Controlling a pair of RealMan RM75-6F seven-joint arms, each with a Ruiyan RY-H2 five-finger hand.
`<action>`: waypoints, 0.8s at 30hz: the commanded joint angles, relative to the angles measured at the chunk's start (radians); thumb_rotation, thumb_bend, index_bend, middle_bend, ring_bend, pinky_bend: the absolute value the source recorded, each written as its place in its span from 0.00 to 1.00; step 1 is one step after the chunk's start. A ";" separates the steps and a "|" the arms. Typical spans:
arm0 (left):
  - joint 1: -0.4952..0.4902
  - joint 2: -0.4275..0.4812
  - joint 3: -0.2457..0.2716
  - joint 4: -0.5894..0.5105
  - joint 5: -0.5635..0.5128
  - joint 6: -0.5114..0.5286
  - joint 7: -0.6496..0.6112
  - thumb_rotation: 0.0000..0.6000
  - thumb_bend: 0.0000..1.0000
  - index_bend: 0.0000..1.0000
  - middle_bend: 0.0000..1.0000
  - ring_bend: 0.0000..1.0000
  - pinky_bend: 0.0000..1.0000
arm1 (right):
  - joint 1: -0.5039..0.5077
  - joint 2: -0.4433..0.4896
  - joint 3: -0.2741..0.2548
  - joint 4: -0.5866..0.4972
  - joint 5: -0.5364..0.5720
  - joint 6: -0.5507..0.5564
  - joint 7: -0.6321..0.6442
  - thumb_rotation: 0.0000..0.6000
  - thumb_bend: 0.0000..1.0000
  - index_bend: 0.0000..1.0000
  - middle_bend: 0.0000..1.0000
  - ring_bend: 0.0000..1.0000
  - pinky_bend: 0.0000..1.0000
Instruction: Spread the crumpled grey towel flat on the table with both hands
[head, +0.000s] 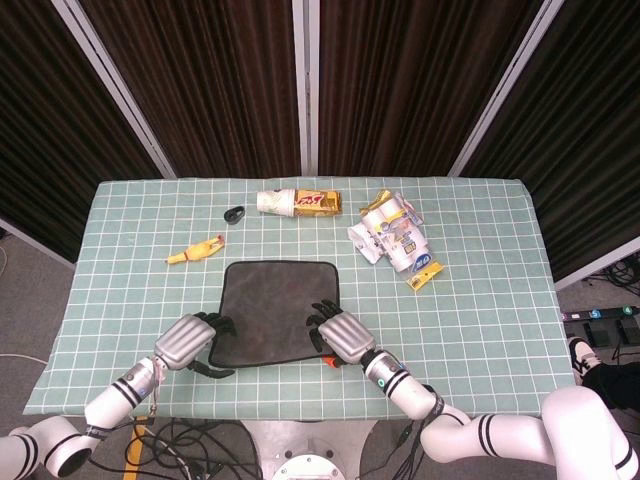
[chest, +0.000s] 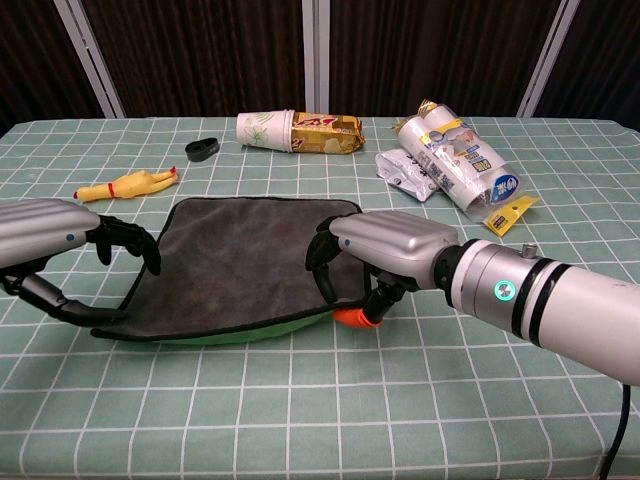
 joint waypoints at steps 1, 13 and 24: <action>0.000 0.007 0.002 -0.008 0.002 -0.001 -0.001 0.28 0.09 0.29 0.26 0.23 0.34 | -0.002 0.010 -0.012 -0.009 -0.002 -0.010 -0.021 1.00 0.14 0.50 0.18 0.00 0.00; 0.008 0.033 -0.004 -0.044 0.004 0.022 -0.014 0.12 0.06 0.28 0.25 0.23 0.34 | -0.025 0.083 -0.031 -0.100 -0.008 0.002 -0.081 0.81 0.00 0.08 0.03 0.00 0.00; 0.090 0.045 -0.124 -0.042 -0.161 0.154 -0.001 1.00 0.07 0.28 0.25 0.22 0.34 | -0.132 0.264 0.041 -0.208 -0.004 0.196 0.004 0.92 0.04 0.15 0.09 0.00 0.00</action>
